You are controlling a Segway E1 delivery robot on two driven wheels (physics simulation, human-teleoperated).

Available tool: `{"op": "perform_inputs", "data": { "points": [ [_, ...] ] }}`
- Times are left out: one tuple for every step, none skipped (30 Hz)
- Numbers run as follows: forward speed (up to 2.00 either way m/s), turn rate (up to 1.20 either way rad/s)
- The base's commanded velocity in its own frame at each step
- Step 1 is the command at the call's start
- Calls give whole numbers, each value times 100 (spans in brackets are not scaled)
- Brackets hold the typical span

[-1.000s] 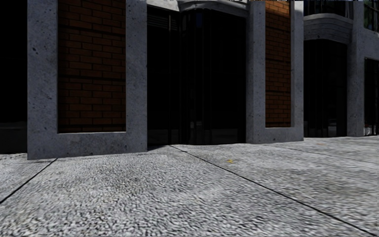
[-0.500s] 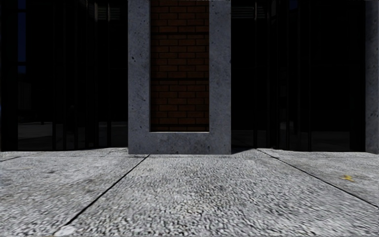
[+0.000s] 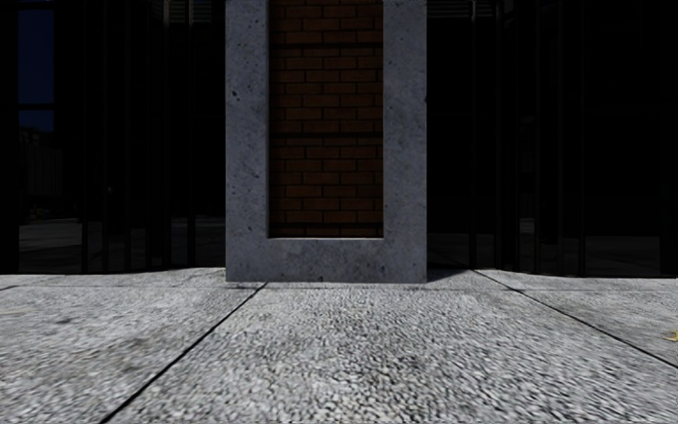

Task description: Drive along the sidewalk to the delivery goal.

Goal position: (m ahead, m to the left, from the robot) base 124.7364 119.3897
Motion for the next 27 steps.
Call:
{"op": "perform_inputs", "data": {
  "points": [
    [74,21],
    [74,21],
    [74,21],
    [74,21],
    [74,21],
    [74,21],
    [74,21],
    [74,21],
    [74,21],
    [74,21],
    [74,21],
    [74,21],
    [74,21],
    [74,21],
    [74,21],
    [74,21],
    [77,21],
    [79,21],
    [83,21],
    [83,21],
    [91,21],
    [95,21],
    [95,21],
    [97,21],
    [98,21],
    [98,21],
    [98,21]
  ]
}}
